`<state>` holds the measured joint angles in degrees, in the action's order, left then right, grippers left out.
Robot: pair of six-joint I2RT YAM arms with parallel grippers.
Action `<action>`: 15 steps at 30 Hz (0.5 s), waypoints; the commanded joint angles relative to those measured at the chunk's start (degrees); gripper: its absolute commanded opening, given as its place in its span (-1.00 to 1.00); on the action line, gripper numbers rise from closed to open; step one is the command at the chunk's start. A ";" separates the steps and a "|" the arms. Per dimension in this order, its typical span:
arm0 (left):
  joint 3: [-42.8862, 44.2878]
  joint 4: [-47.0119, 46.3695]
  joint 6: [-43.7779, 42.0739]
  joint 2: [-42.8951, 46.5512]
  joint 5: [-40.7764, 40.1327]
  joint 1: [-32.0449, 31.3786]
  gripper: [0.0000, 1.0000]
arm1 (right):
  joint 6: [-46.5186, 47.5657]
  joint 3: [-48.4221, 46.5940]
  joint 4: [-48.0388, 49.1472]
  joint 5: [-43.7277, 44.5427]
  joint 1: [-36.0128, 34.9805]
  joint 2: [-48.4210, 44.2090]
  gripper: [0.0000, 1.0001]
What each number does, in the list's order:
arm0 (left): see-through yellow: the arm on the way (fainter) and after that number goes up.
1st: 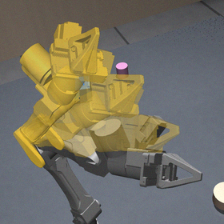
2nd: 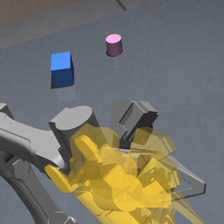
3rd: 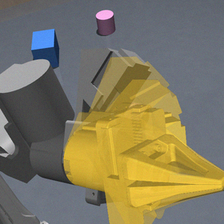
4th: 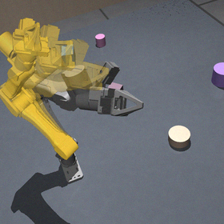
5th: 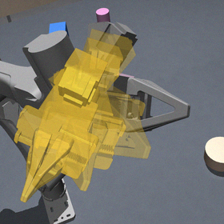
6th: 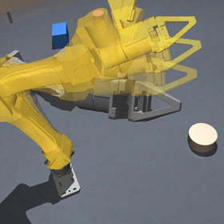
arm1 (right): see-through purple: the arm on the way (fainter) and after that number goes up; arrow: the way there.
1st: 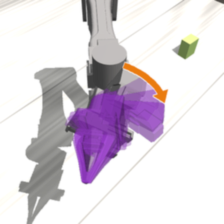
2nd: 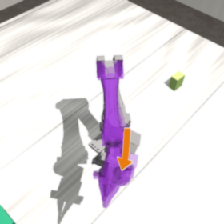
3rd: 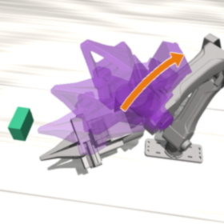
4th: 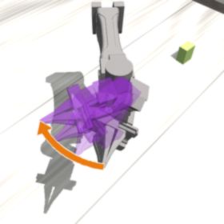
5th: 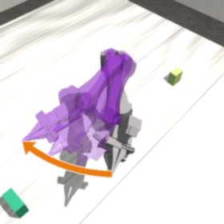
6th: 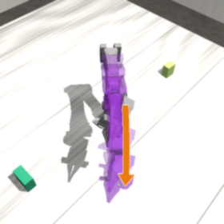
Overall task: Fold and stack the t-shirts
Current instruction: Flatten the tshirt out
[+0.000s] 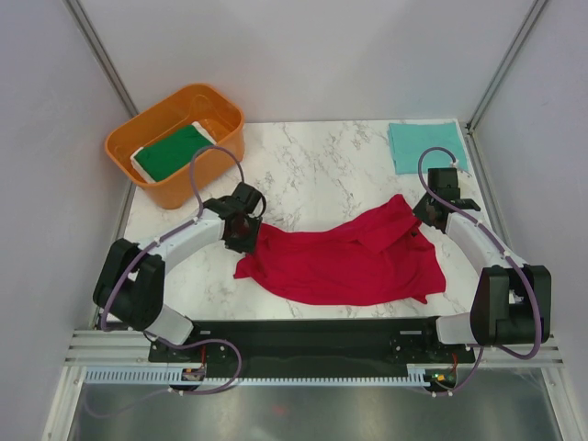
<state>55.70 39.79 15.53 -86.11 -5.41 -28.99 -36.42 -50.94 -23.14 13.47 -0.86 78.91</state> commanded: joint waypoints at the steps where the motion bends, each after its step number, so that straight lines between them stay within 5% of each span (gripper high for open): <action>1: 0.63 -3.14 -5.86 -3.09 1.02 0.08 -0.16 | -0.31 -1.36 1.08 -0.82 0.07 -0.87 -1.00; 15: 1.60 -6.83 -9.02 -7.76 -0.56 0.16 -0.20 | 0.30 -0.57 1.43 -2.22 0.69 -1.66 -1.00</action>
<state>55.72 34.92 9.43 -93.23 -4.51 -28.99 -36.36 -50.94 -23.11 11.86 -0.64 78.91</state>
